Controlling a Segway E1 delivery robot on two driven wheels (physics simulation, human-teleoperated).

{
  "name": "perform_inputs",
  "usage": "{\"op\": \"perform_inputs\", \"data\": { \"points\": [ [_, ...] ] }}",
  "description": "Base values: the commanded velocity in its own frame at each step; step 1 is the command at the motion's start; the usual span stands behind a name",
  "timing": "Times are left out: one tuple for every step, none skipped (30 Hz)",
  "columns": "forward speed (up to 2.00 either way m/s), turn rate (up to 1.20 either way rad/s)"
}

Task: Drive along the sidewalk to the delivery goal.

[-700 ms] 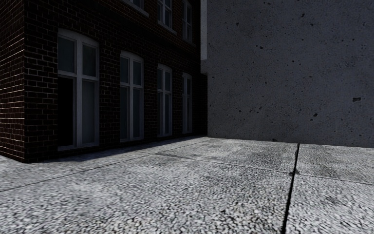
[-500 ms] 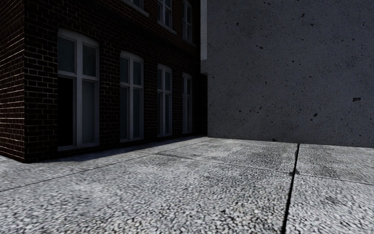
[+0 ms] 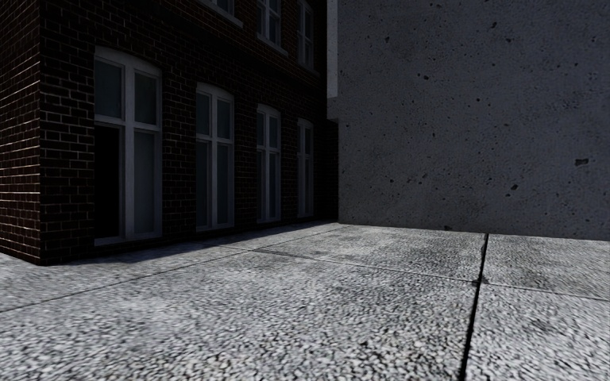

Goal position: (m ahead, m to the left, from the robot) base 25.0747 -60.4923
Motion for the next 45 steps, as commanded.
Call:
{"op": "perform_inputs", "data": {
  "points": [
    [0.0,0.0],
    [0.0,0.0],
    [0.0,0.0],
    [0.0,0.0],
    [0.0,0.0],
    [0.0,0.0],
    [0.0,0.0],
    [0.0,0.0],
    [0.0,0.0],
    [0.0,-0.04],
    [0.0,-0.09],
    [0.0,-0.1],
    [0.17,-0.11],
    [0.17,-0.11],
    [0.27,-0.14],
    [0.34,-0.22],
    [0.37,-0.27],
    [0.44,-0.29],
    [0.52,-0.29],
    [0.6,-0.3],
    [0.6,-0.3],
    [0.71,-0.3],
    [0.75,-0.35],
    [0.76,-0.41],
    [0.77,-0.48],
    [0.77,-0.51],
    [0.77,-0.51],
    [0.77,-0.51],
    [0.77,-0.51],
    [0.77,-0.51],
    [0.79,-0.51],
    [0.83,-0.51],
    [0.9,-0.54],
    [0.94,-0.56],
    [0.94,-0.56],
    [0.95,-0.57],
    [0.96,-0.57],
    [0.96,-0.57],
    [0.96,-0.57],
    [0.96,-0.57],
    [0.96,-0.57],
    [0.96,-0.57],
    [0.97,-0.57],
    [0.97,-0.57],
    [0.97,-0.57]
  ]
}}
